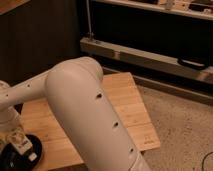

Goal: Place the bottle in the ceramic bowl

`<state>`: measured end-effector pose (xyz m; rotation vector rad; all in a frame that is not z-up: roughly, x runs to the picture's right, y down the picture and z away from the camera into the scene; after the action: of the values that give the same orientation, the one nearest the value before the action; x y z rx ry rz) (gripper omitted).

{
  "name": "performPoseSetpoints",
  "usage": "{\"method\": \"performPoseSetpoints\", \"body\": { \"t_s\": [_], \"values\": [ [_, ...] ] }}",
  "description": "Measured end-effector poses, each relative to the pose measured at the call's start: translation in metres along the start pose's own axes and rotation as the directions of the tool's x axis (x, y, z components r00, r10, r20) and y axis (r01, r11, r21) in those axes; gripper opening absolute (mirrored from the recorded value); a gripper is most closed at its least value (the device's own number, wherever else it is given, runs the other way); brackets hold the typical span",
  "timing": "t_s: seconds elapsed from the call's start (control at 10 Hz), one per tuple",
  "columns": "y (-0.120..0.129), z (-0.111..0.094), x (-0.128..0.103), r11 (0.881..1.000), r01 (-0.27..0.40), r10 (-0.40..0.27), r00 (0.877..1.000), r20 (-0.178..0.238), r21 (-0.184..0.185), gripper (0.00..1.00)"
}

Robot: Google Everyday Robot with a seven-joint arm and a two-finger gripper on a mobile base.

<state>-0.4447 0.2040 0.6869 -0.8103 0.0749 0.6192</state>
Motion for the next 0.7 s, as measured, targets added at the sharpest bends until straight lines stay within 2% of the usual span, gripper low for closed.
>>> {"method": "performPoseSetpoints", "body": {
  "t_s": [0.1,0.2,0.7],
  "values": [
    [0.0024,0.0061,0.0000,1.000,0.022,-0.021,0.999,-0.027,0.002,0.55],
    [0.0020,0.0079,0.0010,0.999,0.032,-0.032,0.999,-0.042,0.005,0.61],
    [0.0013,0.0079,0.0016,0.999,0.032,-0.032,0.999,-0.045,0.007,0.63]
  ]
}}
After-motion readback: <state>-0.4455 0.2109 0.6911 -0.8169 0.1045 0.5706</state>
